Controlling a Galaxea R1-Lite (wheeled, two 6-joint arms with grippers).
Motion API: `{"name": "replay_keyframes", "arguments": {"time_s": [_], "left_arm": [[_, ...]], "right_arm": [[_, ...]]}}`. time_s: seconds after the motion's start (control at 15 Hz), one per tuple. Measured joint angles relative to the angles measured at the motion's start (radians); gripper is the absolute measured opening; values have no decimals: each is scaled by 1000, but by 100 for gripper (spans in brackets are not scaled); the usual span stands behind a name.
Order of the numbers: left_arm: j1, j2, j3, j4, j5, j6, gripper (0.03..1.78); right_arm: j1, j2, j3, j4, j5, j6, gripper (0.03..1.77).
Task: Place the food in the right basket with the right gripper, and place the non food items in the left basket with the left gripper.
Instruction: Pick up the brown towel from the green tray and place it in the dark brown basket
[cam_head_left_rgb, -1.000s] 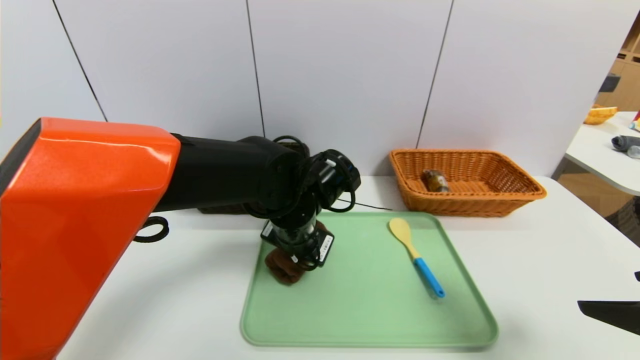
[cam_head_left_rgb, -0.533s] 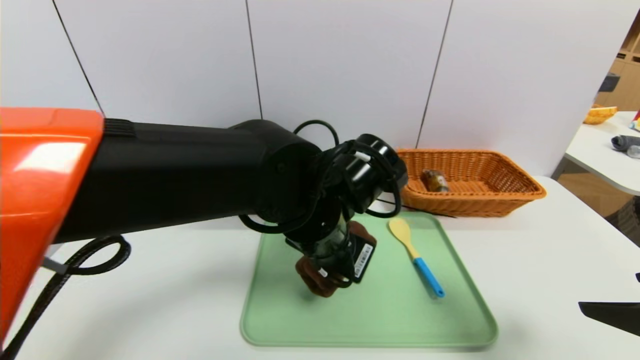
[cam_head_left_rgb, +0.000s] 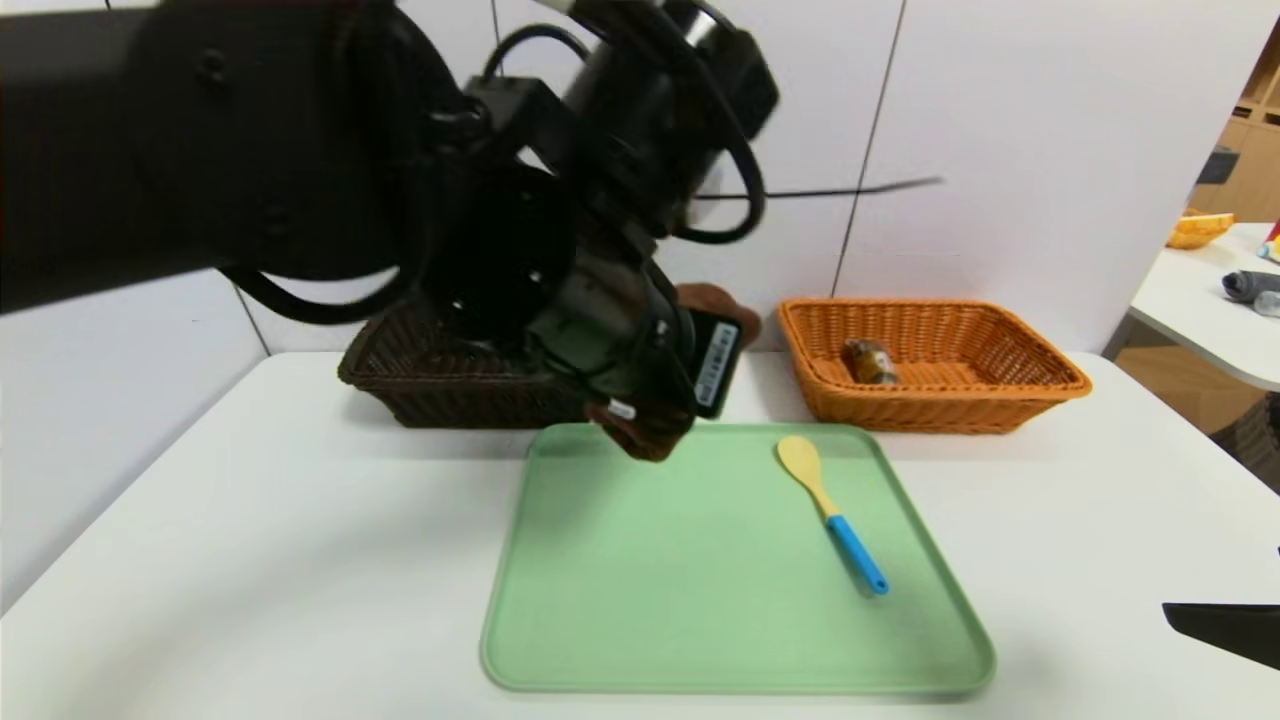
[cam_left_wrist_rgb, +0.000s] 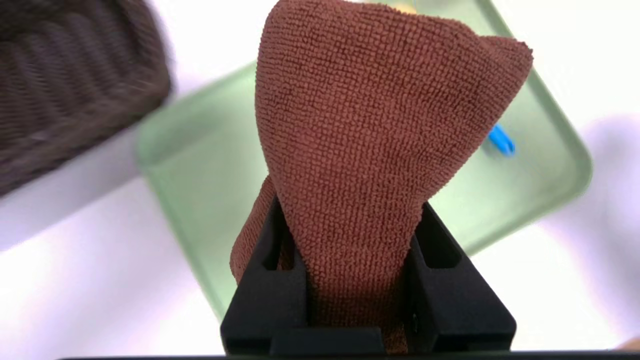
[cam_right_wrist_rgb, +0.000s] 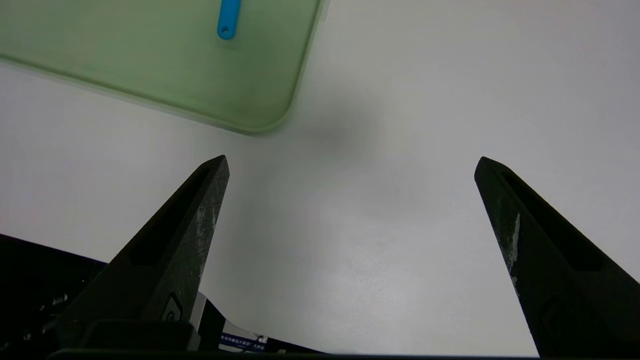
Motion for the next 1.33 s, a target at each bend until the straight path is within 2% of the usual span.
{"name": "replay_keyframes", "arguments": {"time_s": [0.33,0.53,0.67,0.93,1.13,1.33], "left_arm": [[247,-38,-9,-76,4,12,50],[415,-19,-9,-135,9,17,50],[496,13,-5,-188,9,17,50],[587,94,-3,-263,9,24,50],[619,144,-2,-280,9,25,50],[621,167,-3,-288,8,24,88]], "right_arm": [[-1,-4,0,-1,1,0,170],[-1,-4,0,-2,1,0,170],[-1,-4,4,-3,0,1,170],[-2,-4,7,-3,-6,1,170],[-4,-4,6,-4,-7,2,170],[-9,-4,5,-4,-8,0,170]]}}
